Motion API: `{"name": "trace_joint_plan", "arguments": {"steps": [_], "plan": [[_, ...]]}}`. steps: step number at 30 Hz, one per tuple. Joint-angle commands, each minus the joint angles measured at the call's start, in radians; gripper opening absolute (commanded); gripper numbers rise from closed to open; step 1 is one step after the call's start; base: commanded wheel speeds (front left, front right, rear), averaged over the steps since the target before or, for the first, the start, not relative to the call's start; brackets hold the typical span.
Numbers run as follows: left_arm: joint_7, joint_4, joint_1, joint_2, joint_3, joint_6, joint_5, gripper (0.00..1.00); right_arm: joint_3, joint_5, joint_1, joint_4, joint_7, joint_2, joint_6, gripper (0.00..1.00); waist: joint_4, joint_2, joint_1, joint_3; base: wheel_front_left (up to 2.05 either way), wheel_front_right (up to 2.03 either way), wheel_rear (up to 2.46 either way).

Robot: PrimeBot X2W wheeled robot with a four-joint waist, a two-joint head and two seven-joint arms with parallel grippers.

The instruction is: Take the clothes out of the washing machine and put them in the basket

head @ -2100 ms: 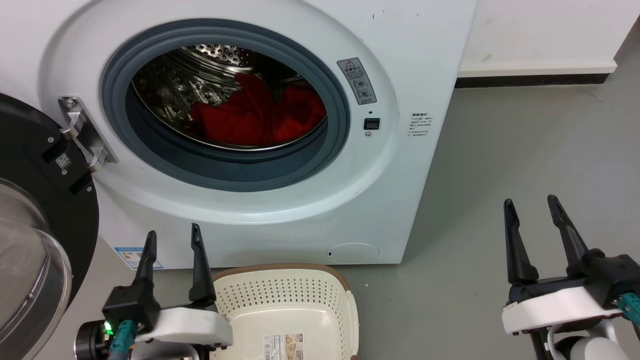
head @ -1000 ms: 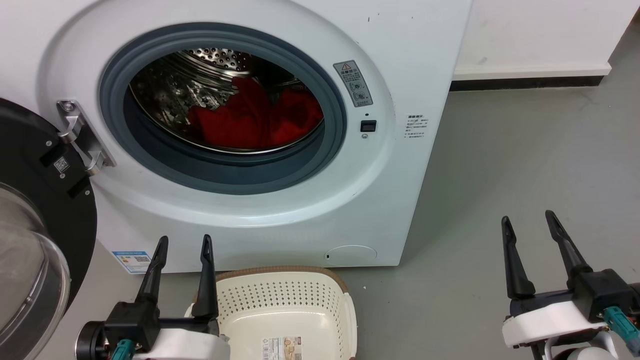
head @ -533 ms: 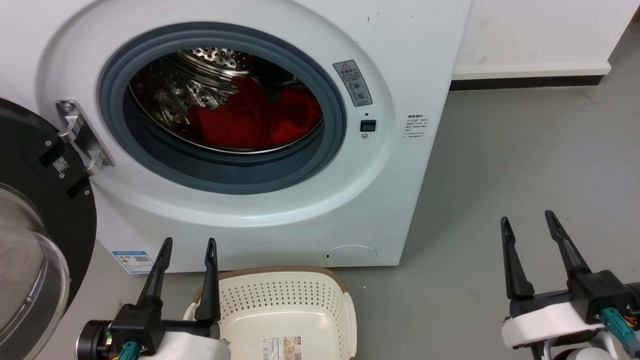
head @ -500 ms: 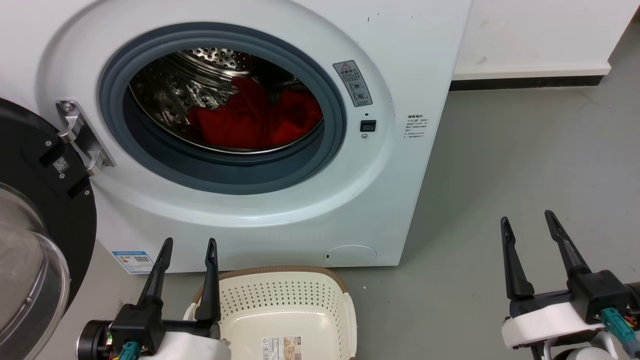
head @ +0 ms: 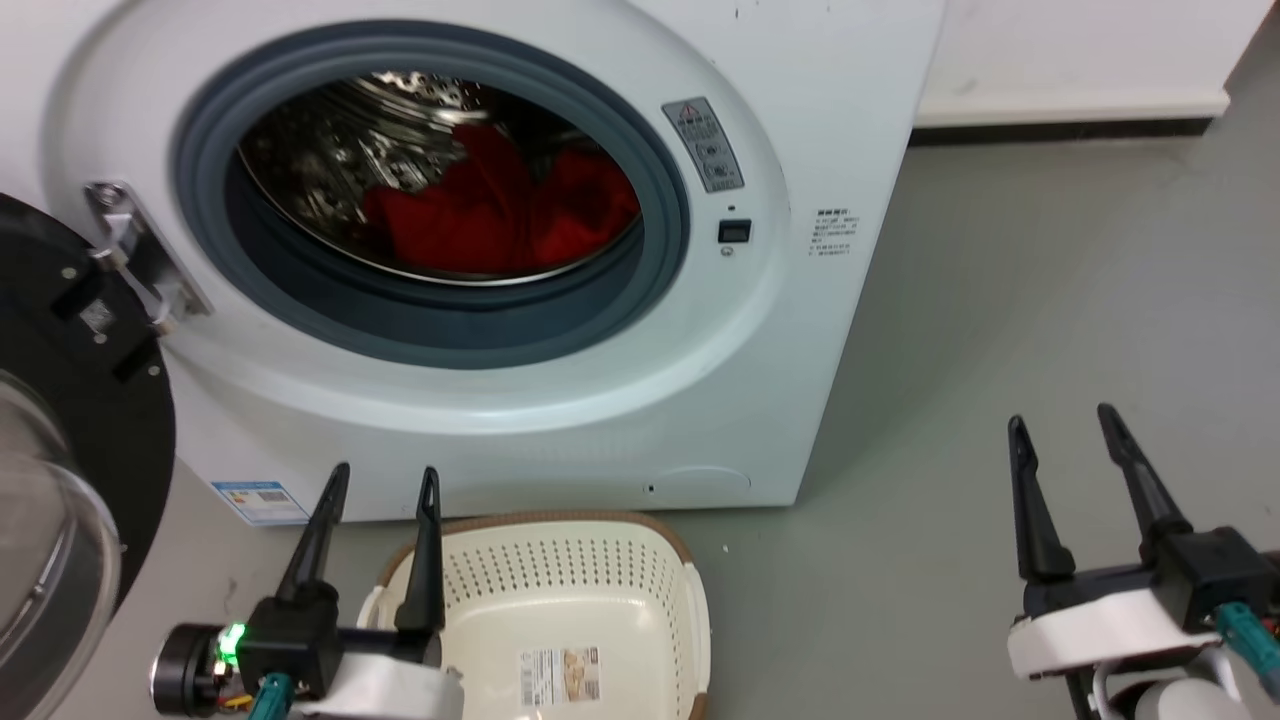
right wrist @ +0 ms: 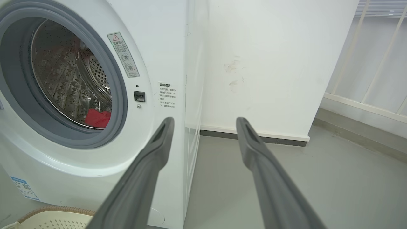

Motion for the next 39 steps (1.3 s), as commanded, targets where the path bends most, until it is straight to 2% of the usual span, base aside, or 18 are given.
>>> {"name": "trace_joint_plan", "arguments": {"steps": [1,4,10,15,19,21,27,30,34,39], "plan": [[-0.003,-0.006,-0.025,-0.001,0.006,0.006,0.004,1.0,-0.003,0.006,-0.022,-0.007,-0.003,0.0,-0.001,1.0,-0.013,0.0,0.0,0.041,0.0,0.0,0.0],[-0.003,-0.01,-0.064,0.009,0.019,0.0,0.006,1.0,-0.01,0.009,-0.051,-0.022,-0.003,0.0,-0.001,1.0,-0.032,0.0,0.0,0.111,0.0,0.0,0.0],[-0.003,0.015,-0.217,0.072,0.042,-0.03,0.011,1.0,-0.028,0.017,-0.126,-0.056,-0.003,0.0,-0.001,1.0,-0.069,0.0,0.0,0.303,0.0,0.0,0.0],[-0.003,0.1,-0.405,0.165,0.064,-0.054,0.008,1.0,-0.028,0.032,-0.174,-0.076,-0.003,0.0,-0.001,1.0,-0.113,0.0,0.0,0.445,0.0,0.0,0.0],[-0.003,0.232,-0.6,0.262,0.051,-0.069,0.016,1.0,-0.028,0.052,-0.203,-0.091,-0.003,0.0,-0.001,1.0,-0.144,0.0,0.0,0.547,0.0,0.0,0.0],[0.022,0.313,-0.71,0.304,0.015,-0.073,0.043,1.0,-0.033,0.059,-0.212,-0.095,-0.003,0.0,-0.001,1.0,-0.151,0.0,0.0,0.589,0.0,0.0,0.0],[0.186,0.504,-1.069,0.403,-0.075,-0.079,0.061,1.0,-0.004,0.083,-0.243,-0.108,-0.003,0.0,-0.001,1.0,-0.187,0.0,0.0,0.708,0.0,0.0,0.0],[0.275,0.573,-1.244,0.445,-0.158,-0.08,0.035,1.0,0.015,0.097,-0.261,-0.118,-0.003,0.0,-0.001,1.0,-0.21,0.0,0.0,0.76,0.0,0.0,0.0],[0.398,0.661,-1.459,0.529,-0.282,-0.08,0.013,1.0,0.045,0.122,-0.273,-0.137,-0.003,0.001,-0.001,1.0,-0.242,0.0,0.0,0.822,0.0,0.0,0.0],[0.497,0.752,-1.628,0.589,-0.377,-0.08,0.0,1.0,0.077,0.144,-0.279,-0.145,-0.003,0.001,-0.001,1.0,-0.276,0.0,0.0,0.874,0.0,0.0,0.0]]}}
